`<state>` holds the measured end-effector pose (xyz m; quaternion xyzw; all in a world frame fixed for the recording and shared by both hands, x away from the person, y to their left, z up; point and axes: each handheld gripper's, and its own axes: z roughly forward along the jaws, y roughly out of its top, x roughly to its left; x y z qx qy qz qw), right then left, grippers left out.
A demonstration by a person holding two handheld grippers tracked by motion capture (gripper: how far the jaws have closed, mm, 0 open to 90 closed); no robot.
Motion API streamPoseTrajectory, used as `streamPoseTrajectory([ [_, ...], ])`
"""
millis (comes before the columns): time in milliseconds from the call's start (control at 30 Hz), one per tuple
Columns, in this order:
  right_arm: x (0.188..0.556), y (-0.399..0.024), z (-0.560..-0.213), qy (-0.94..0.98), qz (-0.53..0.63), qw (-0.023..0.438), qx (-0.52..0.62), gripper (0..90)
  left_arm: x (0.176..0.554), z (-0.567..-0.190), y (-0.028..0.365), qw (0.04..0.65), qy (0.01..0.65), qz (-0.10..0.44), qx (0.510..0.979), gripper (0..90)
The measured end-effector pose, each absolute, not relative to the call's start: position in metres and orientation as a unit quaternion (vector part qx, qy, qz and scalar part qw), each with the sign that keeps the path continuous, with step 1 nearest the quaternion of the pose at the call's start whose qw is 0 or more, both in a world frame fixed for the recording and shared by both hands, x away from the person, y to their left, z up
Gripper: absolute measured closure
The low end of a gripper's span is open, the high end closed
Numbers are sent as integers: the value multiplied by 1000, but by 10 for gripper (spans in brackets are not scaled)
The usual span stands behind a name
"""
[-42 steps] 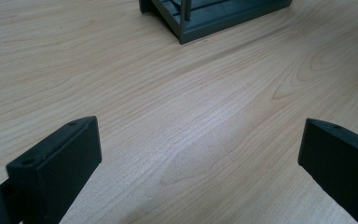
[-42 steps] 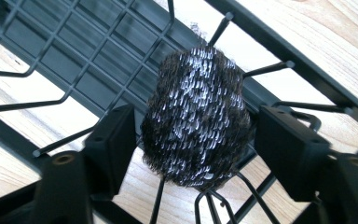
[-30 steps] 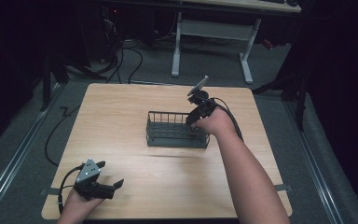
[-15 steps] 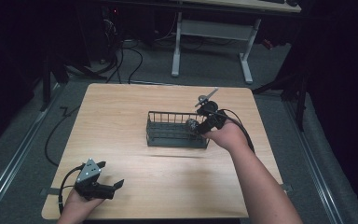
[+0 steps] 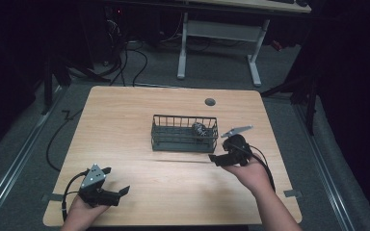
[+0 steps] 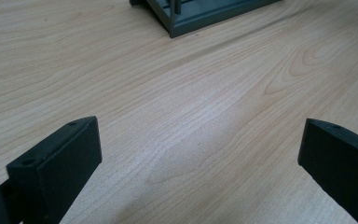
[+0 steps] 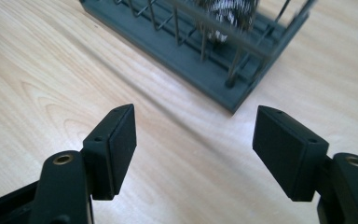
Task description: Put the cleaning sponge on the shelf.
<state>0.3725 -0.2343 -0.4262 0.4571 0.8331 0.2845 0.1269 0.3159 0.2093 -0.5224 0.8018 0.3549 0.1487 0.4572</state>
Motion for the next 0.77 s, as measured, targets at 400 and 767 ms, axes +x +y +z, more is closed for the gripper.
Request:
streamPoseTrajectory([
  [400, 307, -273, -490, 779, 363, 182, 478, 283, 315, -523, 207, 462, 354, 151, 799, 1],
  [767, 278, -282, -509, 760, 405, 191, 471, 266, 318, -525, 208, 452, 368, 157, 797, 1],
])
